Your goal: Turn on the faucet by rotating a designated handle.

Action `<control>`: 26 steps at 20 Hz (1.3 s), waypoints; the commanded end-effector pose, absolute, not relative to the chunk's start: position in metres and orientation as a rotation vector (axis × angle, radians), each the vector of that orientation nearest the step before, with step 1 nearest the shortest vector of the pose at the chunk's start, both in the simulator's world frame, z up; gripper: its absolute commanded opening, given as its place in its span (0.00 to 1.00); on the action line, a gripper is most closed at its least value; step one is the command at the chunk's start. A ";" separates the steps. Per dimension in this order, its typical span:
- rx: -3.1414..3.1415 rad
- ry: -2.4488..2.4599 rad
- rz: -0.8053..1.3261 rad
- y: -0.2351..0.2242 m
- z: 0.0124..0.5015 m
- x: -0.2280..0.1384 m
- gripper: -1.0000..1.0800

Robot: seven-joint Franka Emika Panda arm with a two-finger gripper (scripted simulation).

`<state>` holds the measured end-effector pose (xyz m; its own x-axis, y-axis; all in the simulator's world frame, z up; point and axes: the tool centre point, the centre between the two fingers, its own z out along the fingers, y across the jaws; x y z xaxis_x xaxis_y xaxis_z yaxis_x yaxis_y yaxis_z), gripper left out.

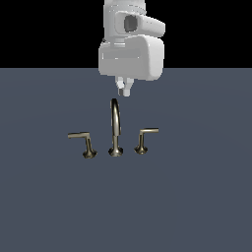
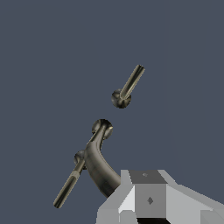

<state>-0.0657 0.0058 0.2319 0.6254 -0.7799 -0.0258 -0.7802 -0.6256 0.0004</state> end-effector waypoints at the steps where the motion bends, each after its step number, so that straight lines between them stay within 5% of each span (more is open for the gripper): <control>1: -2.777 1.446 0.032 -0.001 0.215 -0.053 0.00; 26: -2.357 2.079 -0.001 -0.083 0.092 0.026 0.00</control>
